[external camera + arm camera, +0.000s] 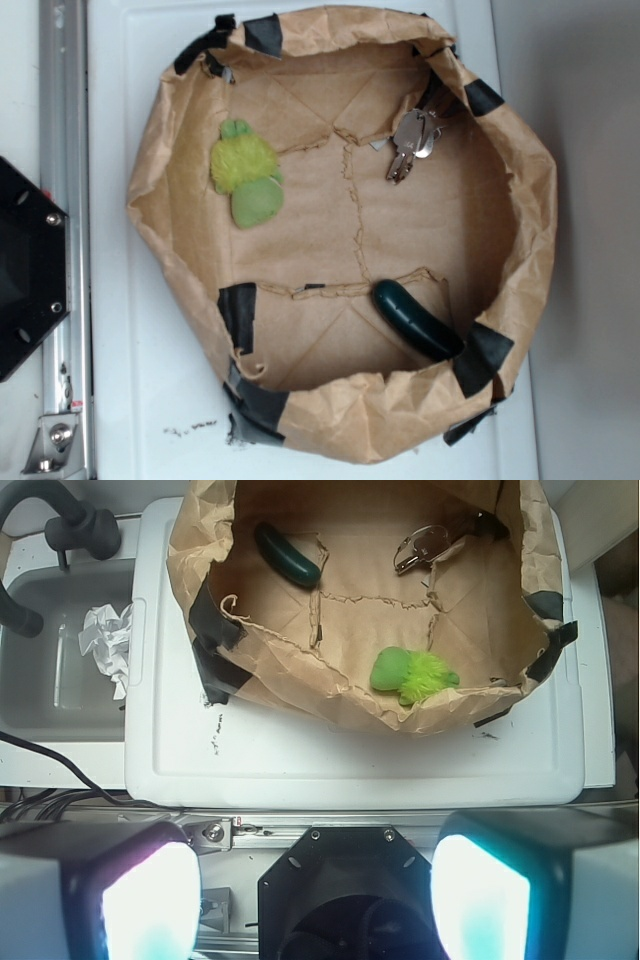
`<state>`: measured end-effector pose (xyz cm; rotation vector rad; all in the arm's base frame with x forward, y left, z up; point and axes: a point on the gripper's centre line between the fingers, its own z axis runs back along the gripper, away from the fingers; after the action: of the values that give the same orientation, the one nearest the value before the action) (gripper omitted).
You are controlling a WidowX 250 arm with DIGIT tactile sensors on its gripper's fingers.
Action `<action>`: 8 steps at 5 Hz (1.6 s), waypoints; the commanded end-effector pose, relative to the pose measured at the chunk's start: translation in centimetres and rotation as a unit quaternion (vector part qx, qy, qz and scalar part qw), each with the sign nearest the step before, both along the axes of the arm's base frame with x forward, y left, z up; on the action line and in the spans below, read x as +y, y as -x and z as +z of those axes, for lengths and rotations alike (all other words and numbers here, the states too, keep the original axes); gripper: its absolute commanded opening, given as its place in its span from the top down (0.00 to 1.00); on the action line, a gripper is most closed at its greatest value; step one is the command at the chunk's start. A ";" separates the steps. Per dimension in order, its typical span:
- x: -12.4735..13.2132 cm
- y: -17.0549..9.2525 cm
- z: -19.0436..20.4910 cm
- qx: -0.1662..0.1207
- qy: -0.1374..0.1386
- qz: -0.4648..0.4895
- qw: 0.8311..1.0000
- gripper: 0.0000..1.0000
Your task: Grab the silver keys.
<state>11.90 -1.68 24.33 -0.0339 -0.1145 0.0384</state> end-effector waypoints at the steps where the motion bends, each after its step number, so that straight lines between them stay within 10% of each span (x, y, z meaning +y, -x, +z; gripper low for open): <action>1: 0.0 0.0 0.0 0.000 0.000 0.000 1.000 0.00; 3: -0.7 -9.6 -0.7 -0.095 0.021 0.091 0.991 0.00; 5: 2.7 -11.4 -6.0 -0.134 0.119 0.172 0.969 0.00; 8: 2.7 -17.5 -13.6 -0.156 0.046 0.223 0.961 0.00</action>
<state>28.50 0.83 8.70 -0.0905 -0.3769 0.5002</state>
